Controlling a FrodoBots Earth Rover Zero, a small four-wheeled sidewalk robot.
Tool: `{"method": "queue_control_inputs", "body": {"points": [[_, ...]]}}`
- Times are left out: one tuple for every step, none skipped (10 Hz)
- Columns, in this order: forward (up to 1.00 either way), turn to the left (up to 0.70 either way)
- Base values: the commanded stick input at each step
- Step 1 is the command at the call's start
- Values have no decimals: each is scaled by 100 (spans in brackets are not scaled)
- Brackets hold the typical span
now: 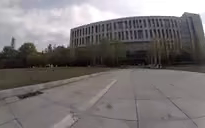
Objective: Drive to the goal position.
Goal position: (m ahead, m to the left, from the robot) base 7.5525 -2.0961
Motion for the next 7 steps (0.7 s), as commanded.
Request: {"method": "queue_control_inputs", "body": {"points": [[100,1],[100,-7],[100,-38],[100,-32],[100,2],[100,2],[100,-9]]}}
